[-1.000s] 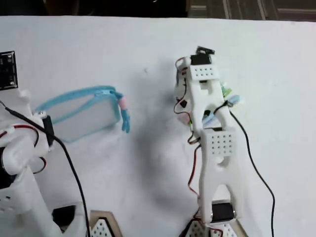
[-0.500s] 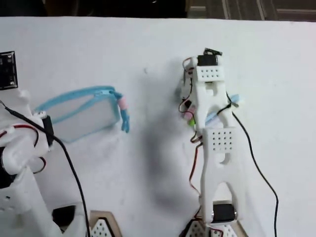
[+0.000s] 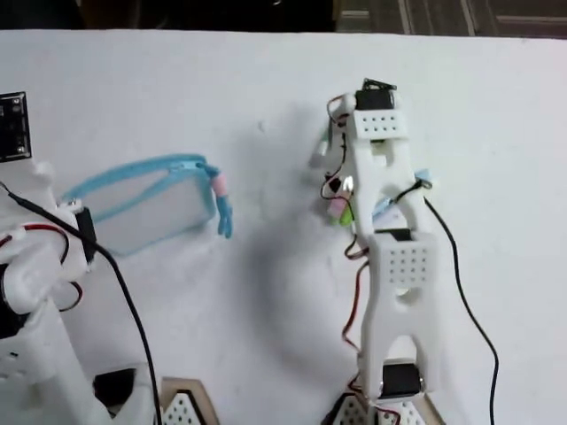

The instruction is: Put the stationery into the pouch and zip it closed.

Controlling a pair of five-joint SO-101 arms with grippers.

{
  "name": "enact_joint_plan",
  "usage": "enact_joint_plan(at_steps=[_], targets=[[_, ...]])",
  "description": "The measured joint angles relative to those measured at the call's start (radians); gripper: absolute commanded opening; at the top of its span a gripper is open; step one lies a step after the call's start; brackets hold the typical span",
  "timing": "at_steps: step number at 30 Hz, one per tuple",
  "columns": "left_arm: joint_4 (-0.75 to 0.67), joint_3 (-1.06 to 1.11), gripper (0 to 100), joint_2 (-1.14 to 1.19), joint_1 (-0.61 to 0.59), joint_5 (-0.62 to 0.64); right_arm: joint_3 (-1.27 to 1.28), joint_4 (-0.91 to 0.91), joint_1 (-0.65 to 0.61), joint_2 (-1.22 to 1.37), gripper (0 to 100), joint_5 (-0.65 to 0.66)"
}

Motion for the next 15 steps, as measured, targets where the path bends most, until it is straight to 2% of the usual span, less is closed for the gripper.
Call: enact_joint_plan(at_steps=[15], targets=[[0.000,0.000,2,0.000,0.000,0.000,0.307,0.000,-0.009,-0.620,1.9,0.005]])
